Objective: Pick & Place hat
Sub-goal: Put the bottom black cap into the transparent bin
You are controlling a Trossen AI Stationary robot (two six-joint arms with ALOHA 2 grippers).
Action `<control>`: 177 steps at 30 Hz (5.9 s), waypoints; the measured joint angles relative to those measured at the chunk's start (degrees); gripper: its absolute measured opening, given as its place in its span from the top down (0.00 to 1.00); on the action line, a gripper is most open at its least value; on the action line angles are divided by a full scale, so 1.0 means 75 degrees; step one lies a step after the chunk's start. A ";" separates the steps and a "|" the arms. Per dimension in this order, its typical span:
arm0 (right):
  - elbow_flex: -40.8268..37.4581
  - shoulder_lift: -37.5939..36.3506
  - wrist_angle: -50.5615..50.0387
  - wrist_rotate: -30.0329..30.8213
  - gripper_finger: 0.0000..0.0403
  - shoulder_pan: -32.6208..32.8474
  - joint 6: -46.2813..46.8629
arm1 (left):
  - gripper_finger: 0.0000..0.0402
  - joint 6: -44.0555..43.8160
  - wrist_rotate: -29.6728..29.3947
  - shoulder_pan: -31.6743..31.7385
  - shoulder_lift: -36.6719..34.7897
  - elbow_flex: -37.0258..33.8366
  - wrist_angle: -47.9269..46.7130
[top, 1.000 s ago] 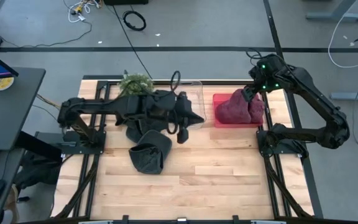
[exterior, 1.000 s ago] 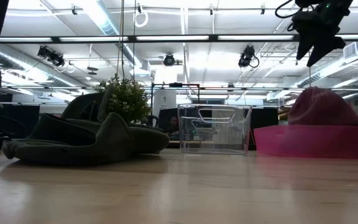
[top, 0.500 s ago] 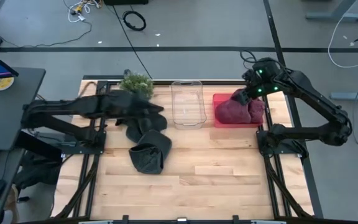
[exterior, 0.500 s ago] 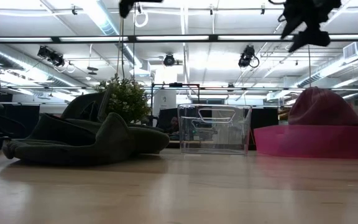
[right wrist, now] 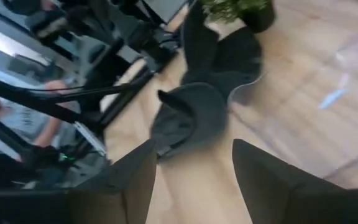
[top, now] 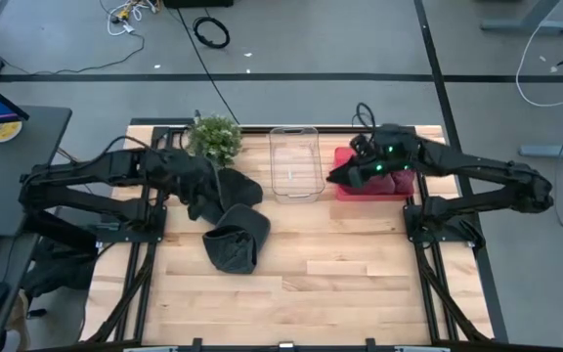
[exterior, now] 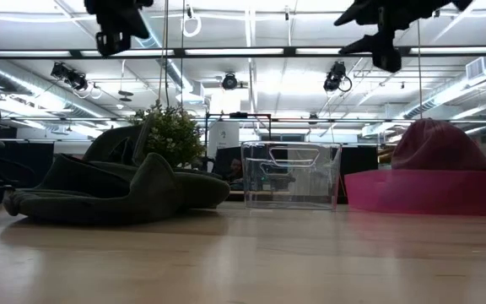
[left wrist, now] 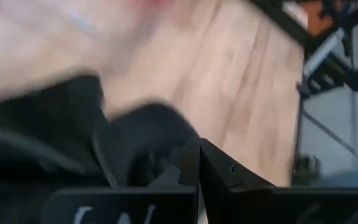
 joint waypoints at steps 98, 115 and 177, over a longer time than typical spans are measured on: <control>-0.2444 -0.0012 0.6721 0.0502 0.26 0.1360 0.1762 | 0.96 0.0445 -0.8738 -0.3851 0.4179 0.6400 -0.4162; -0.2444 0.0439 0.8331 0.1016 0.26 0.1287 0.4477 | 0.96 0.5792 -1.0282 -0.3749 0.4182 0.7138 0.0377; 0.0499 0.2603 1.3702 -0.1647 0.99 0.0870 0.5112 | 0.57 0.6779 -0.6341 -0.1904 0.4654 0.7133 0.3598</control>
